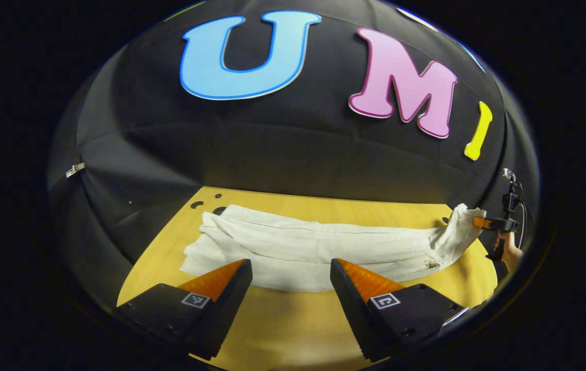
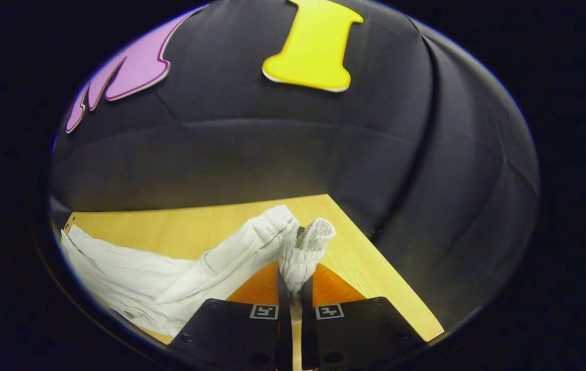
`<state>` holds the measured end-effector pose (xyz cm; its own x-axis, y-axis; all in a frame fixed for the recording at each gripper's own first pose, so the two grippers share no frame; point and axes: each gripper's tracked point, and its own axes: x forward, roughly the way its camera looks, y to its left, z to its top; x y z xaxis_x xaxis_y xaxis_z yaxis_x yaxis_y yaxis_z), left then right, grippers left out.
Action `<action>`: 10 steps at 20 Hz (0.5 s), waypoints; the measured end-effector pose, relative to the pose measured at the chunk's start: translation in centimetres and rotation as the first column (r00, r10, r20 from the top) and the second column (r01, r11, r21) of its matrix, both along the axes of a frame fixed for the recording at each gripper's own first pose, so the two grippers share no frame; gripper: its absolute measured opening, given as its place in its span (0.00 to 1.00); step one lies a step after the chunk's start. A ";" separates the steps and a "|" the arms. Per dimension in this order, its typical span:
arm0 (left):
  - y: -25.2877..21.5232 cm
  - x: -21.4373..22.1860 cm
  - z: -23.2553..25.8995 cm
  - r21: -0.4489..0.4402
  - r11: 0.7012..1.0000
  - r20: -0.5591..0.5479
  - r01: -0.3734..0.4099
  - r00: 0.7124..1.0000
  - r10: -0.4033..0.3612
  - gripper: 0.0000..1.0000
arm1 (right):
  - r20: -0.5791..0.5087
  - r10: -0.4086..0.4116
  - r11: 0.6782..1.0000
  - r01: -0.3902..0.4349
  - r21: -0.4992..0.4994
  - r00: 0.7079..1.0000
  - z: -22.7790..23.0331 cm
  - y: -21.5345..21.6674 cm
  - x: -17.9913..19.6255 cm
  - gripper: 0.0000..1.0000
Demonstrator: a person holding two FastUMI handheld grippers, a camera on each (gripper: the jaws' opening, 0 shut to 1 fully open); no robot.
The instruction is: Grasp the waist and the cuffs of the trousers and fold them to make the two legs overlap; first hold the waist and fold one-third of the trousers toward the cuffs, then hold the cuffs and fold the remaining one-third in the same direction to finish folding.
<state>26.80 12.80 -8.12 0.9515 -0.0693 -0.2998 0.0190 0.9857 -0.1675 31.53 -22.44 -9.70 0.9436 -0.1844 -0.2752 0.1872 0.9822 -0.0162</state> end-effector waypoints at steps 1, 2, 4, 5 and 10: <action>1.1 -0.4 0.0 0.002 1.000 0.007 -0.012 1.000 0.012 0.97 | 0.027 0.013 1.000 -0.013 -0.008 1.000 0.8 0.3 -0.4 0.11; 2.2 -0.6 -0.1 0.009 1.000 0.016 -0.026 1.000 0.026 0.97 | 0.052 0.026 1.000 -0.025 -0.014 0.998 1.7 0.4 -1.1 0.11; 4.6 -1.0 -0.8 0.017 0.998 0.027 -0.057 0.998 0.056 0.97 | 0.076 0.065 0.998 -0.064 -0.022 0.995 1.8 0.7 -1.6 0.11; 6.2 -1.2 -1.4 0.014 0.996 0.028 -0.083 0.996 0.082 0.97 | 0.098 0.095 0.995 -0.091 -0.044 0.991 1.9 0.9 -1.8 0.11; 10.7 -0.5 -4.1 -0.114 0.979 0.026 -0.172 0.984 0.176 0.96 | 0.108 0.243 0.969 -0.237 -0.068 0.964 0.0 -0.1 -1.9 0.11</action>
<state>26.34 23.46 -12.18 0.9617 0.0674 -0.2655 -0.1433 0.9498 -0.2781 29.59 -22.49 -9.66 0.9865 0.0401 -0.1588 -0.0505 0.9968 -0.0624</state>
